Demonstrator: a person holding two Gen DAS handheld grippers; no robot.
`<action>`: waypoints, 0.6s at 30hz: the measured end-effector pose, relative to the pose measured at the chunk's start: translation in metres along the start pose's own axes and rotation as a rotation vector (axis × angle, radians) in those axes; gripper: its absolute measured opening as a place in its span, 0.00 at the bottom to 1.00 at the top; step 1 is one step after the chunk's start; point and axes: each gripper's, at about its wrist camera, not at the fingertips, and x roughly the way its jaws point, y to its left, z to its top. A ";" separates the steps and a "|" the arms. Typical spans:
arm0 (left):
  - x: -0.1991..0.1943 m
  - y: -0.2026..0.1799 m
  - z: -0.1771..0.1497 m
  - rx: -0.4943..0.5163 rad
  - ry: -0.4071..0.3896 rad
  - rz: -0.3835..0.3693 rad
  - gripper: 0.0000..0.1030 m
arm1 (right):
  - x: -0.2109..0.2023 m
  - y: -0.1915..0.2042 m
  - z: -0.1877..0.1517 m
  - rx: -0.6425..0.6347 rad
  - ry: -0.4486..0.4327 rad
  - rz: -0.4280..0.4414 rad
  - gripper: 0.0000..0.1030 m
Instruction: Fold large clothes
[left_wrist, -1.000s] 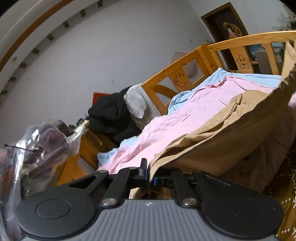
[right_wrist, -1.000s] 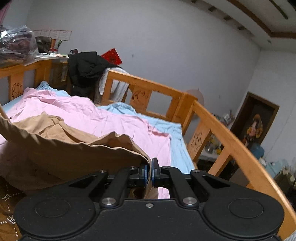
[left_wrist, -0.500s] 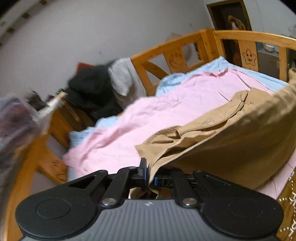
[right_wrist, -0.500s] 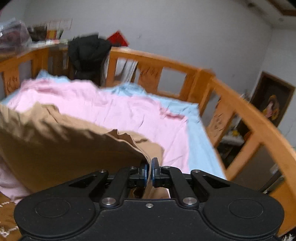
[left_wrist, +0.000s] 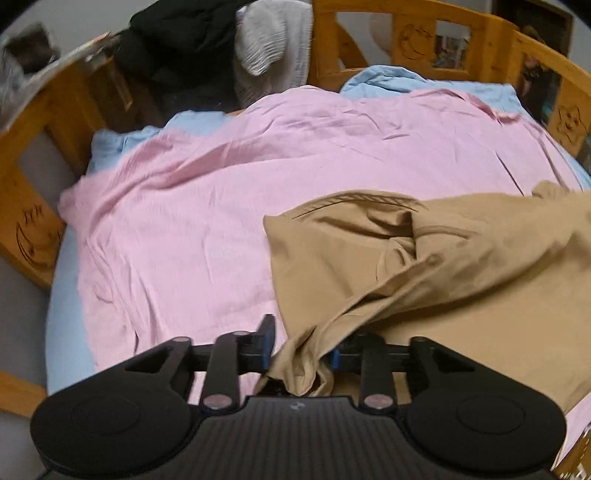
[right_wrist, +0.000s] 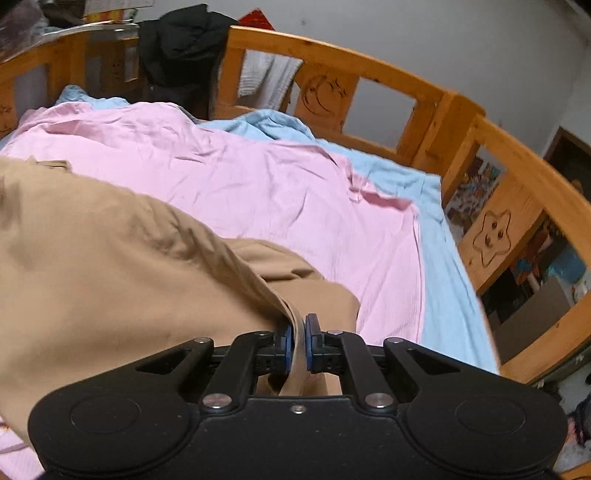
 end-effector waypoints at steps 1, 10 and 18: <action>0.000 0.002 0.001 -0.010 -0.006 -0.015 0.41 | 0.003 -0.002 -0.001 0.010 0.006 0.006 0.09; -0.034 0.034 -0.020 -0.107 -0.116 -0.175 0.93 | -0.017 -0.043 -0.012 0.198 -0.048 0.153 0.59; -0.038 0.056 -0.077 -0.238 -0.111 -0.258 0.77 | -0.066 -0.068 -0.056 0.298 -0.116 0.267 0.94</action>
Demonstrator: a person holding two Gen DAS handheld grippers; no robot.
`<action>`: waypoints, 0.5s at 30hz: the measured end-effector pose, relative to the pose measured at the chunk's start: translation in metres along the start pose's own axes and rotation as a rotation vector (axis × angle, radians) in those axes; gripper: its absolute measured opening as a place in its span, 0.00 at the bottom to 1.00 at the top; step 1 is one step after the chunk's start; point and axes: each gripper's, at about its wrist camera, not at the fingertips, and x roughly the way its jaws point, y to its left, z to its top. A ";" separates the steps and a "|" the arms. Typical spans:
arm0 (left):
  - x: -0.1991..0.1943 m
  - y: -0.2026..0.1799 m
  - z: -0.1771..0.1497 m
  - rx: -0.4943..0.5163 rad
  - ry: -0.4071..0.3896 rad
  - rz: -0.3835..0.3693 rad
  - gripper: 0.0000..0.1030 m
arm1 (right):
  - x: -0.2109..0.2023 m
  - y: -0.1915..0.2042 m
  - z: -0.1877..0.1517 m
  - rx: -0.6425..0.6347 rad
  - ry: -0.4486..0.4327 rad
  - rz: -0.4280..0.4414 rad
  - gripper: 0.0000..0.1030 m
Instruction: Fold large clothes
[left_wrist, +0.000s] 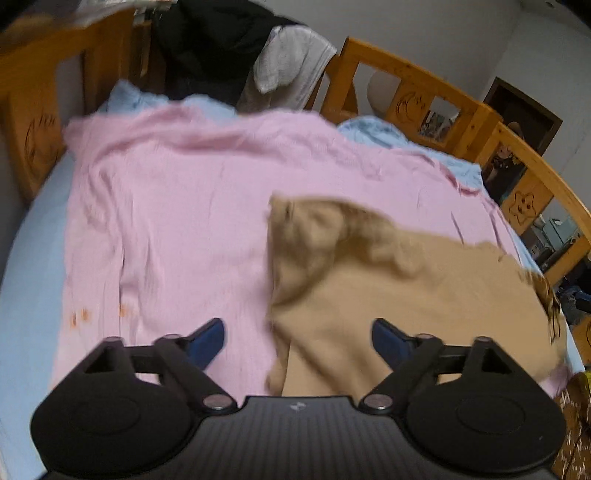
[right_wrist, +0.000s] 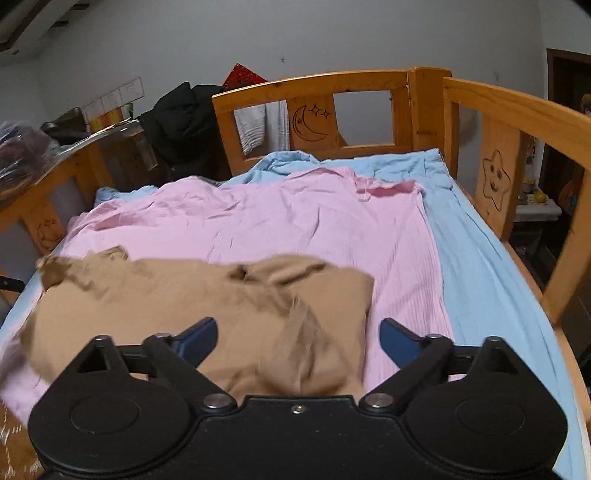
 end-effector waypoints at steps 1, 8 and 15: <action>0.002 0.003 -0.009 -0.012 0.016 0.000 0.70 | -0.004 -0.001 -0.007 -0.012 0.006 -0.003 0.94; 0.016 0.006 -0.038 -0.059 0.077 -0.047 0.33 | 0.019 0.014 -0.036 -0.227 0.092 -0.104 0.69; -0.006 -0.004 -0.052 -0.149 -0.004 0.035 0.08 | 0.038 -0.008 -0.009 -0.028 0.076 -0.156 0.09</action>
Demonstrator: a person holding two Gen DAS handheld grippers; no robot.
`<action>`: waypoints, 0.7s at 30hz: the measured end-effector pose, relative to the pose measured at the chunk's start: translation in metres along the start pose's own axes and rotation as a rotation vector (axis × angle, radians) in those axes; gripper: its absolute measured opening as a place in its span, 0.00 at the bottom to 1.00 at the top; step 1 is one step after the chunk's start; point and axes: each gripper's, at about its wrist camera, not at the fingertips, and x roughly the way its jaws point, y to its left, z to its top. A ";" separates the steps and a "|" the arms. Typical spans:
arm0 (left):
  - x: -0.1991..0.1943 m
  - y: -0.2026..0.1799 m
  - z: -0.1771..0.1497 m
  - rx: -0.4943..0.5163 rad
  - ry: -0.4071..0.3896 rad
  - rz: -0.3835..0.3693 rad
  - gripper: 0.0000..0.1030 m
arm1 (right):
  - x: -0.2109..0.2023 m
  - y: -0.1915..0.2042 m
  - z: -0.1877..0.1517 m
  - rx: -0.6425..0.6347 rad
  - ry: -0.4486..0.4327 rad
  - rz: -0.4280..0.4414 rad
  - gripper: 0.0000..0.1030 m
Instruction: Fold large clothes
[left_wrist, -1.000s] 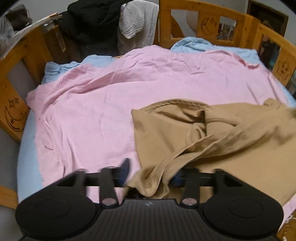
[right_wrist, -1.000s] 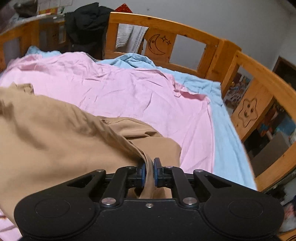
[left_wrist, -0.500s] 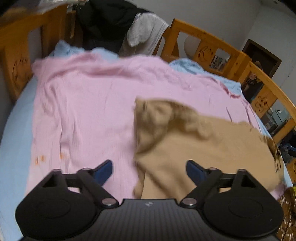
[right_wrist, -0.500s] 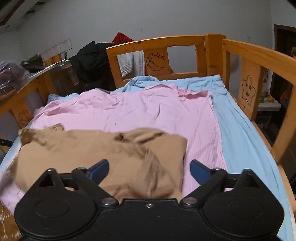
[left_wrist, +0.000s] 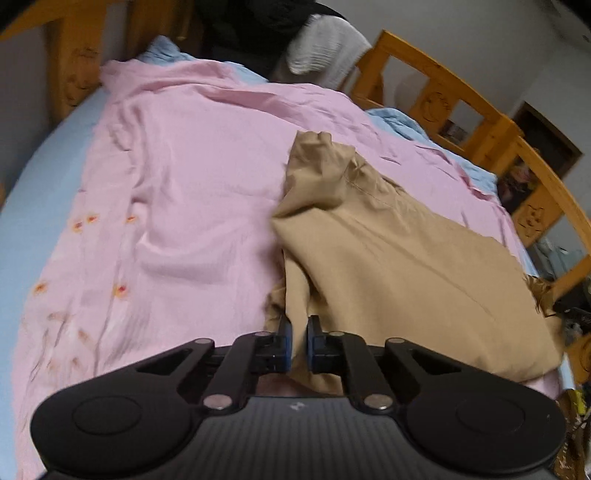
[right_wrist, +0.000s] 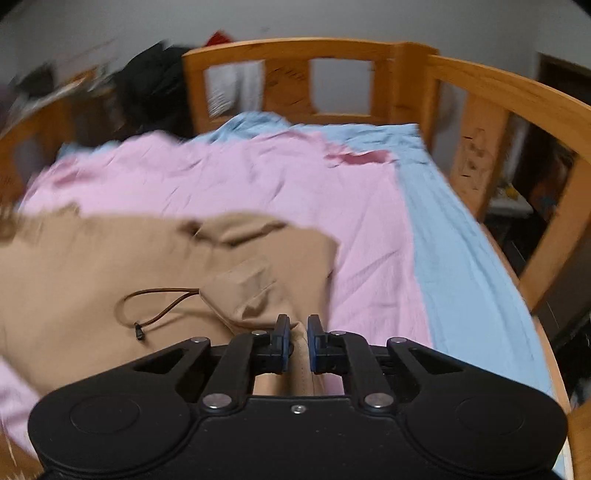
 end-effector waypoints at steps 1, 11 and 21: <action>-0.001 0.001 -0.004 -0.012 -0.002 0.012 0.07 | 0.000 -0.004 0.002 0.024 -0.005 -0.018 0.09; 0.005 0.004 -0.006 -0.062 0.037 0.049 0.15 | 0.028 -0.018 -0.020 0.083 0.101 -0.113 0.20; -0.031 -0.021 -0.030 0.009 -0.013 -0.071 0.75 | -0.042 -0.028 -0.051 0.373 0.053 0.117 0.88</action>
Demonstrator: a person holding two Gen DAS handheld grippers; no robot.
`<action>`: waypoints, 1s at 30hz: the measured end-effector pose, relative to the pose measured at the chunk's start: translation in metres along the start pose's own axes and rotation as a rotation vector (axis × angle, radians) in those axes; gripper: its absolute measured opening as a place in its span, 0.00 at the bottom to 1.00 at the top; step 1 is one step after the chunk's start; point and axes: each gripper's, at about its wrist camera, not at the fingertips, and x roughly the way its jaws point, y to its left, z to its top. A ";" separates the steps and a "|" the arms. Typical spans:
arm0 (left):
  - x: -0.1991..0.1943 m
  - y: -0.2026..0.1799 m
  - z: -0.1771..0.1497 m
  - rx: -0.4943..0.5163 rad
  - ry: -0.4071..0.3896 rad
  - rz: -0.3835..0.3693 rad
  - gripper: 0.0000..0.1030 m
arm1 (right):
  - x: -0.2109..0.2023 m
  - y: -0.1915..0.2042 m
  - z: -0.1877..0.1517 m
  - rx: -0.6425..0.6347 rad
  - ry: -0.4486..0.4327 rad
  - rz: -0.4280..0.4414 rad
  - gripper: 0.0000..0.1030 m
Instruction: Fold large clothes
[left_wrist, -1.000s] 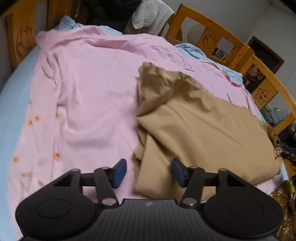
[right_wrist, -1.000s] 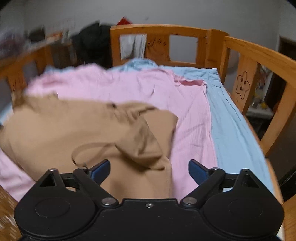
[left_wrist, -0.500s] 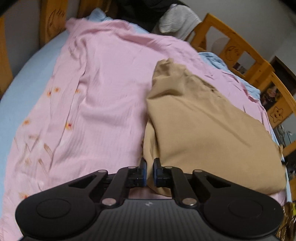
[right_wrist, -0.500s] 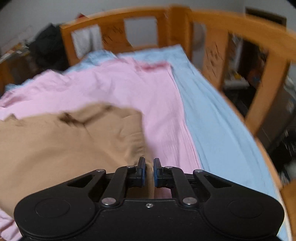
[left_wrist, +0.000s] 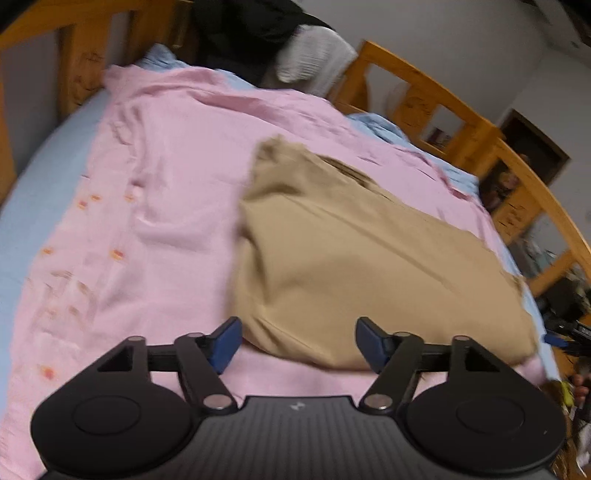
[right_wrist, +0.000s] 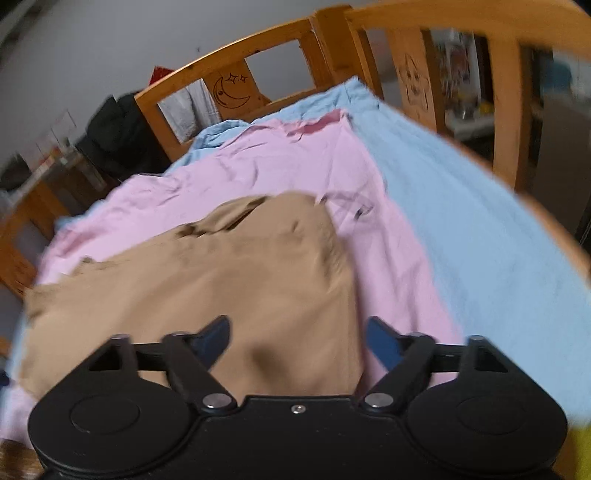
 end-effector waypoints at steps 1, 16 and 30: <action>0.003 -0.004 -0.004 0.006 0.011 -0.017 0.78 | -0.001 -0.003 -0.007 0.046 0.025 0.026 0.89; 0.046 0.010 -0.004 -0.391 -0.026 0.019 0.02 | 0.012 -0.021 -0.035 0.482 0.053 -0.010 0.20; -0.018 0.004 -0.037 -0.321 -0.011 0.059 0.01 | -0.088 0.024 -0.062 0.280 0.029 -0.079 0.04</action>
